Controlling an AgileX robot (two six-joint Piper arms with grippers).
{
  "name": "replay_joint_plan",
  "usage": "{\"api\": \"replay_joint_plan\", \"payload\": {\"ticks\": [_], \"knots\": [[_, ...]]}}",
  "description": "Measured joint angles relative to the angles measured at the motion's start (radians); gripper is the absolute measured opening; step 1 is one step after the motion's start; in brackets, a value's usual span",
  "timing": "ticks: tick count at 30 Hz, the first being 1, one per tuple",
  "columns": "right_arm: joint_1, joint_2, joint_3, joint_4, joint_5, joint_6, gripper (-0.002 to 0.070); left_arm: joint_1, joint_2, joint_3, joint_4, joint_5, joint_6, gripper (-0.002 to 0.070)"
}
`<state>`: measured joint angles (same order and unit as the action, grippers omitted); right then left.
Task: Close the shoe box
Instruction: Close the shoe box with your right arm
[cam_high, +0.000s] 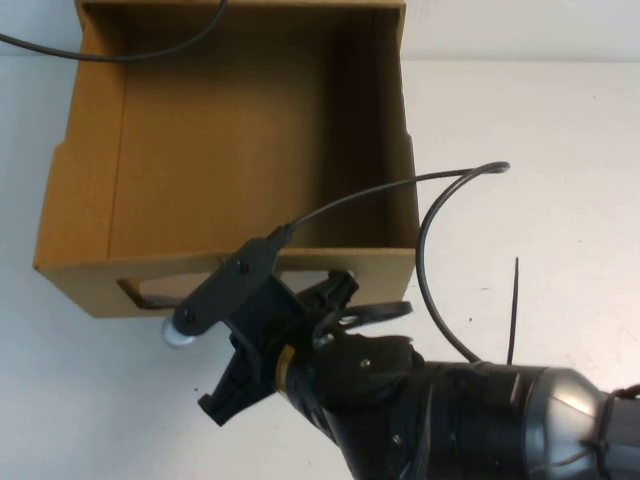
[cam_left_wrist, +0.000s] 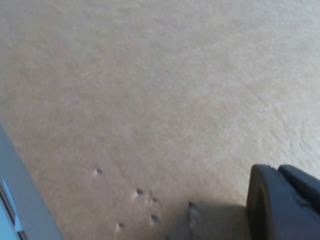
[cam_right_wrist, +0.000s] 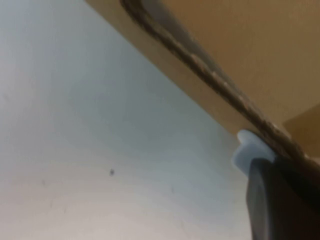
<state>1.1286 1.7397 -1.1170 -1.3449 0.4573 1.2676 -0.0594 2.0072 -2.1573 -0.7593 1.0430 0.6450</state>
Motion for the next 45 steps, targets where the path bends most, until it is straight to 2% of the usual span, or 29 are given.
{"api": "replay_joint_plan", "payload": {"ticks": [15,35,37,40,45], "knots": [[-0.085,0.002,-0.075,-0.034,-0.064,0.0,-0.0012,0.0,0.0,0.0,0.0,0.005,0.0,-0.0005],[-0.247,0.127,-0.342,-0.03,-0.199,-0.004,-0.0013,0.0,0.0,0.0,0.0,0.008,0.0,-0.0005],[-0.254,0.125,-0.344,0.018,-0.214,-0.029,-0.0013,0.0,0.0,0.0,0.0,0.008,0.0,-0.0005],[-0.252,0.11,-0.344,0.186,-0.212,-0.156,-0.0013,0.0,0.0,0.0,0.0,0.008,0.0,-0.0005],[-0.222,0.078,-0.345,0.647,-0.066,-0.573,-0.0013,0.0,0.0,0.0,0.0,0.009,0.0,-0.0005]]}}
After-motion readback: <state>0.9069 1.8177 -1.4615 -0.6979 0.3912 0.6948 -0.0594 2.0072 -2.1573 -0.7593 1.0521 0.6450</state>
